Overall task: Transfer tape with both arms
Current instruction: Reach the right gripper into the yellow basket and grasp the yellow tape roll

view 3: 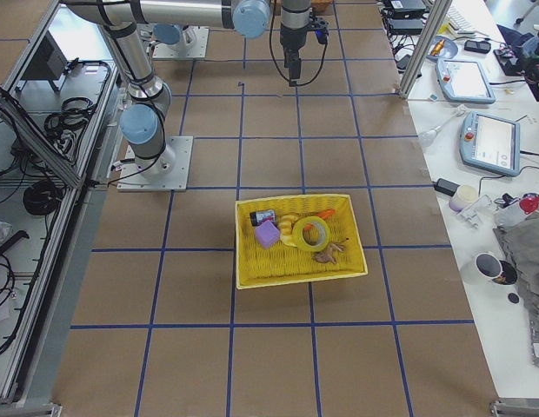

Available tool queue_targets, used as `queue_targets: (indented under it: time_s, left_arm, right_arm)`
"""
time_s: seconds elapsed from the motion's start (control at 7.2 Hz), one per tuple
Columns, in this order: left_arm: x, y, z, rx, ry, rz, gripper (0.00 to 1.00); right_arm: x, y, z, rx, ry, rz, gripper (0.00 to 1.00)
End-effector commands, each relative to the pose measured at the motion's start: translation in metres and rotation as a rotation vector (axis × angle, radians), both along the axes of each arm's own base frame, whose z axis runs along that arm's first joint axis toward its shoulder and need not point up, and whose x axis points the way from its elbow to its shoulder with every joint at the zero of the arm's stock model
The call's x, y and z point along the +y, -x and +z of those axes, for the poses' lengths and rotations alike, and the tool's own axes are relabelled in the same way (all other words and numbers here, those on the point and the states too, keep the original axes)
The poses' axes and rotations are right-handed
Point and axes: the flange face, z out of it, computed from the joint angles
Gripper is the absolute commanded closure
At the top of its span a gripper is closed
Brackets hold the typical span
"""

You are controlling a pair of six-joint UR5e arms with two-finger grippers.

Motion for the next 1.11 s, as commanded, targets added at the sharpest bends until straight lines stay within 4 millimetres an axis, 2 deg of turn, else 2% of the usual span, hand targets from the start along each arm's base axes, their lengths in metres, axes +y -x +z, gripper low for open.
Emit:
queue_targets:
  time_s: [0.0,0.14,0.28,0.42,0.56,0.69,0.97]
  left_arm:
    - [0.0,0.0,0.0,0.0,0.0,0.0,0.0]
    - [0.0,0.0,0.0,0.0,0.0,0.0,0.0]
    - [0.0,0.0,0.0,0.0,0.0,0.0,0.0]
    - [0.0,0.0,0.0,0.0,0.0,0.001,0.0]
    - [0.0,0.0,0.001,0.0,0.001,0.0,0.0]
    - [0.0,0.0,0.001,0.0,0.002,0.0,0.0]
    - [0.0,0.001,0.001,0.0,0.003,-0.002,0.0]
  right_arm:
    - [-0.005,0.085,-0.002,0.003,-0.017,0.11,0.0]
    - [-0.003,0.144,-0.009,-0.004,-0.03,0.22,0.0]
    - [-0.001,0.226,-0.035,-0.061,-0.063,0.232,0.0]
    - [-0.008,0.3,-0.082,-0.153,-0.039,0.205,0.0]
    - [-0.026,0.35,-0.124,-0.157,0.047,0.253,0.0]
    - [-0.032,0.366,-0.148,-0.149,0.042,0.257,0.0]
    - [-0.042,0.378,-0.177,-0.153,0.05,0.246,0.0]
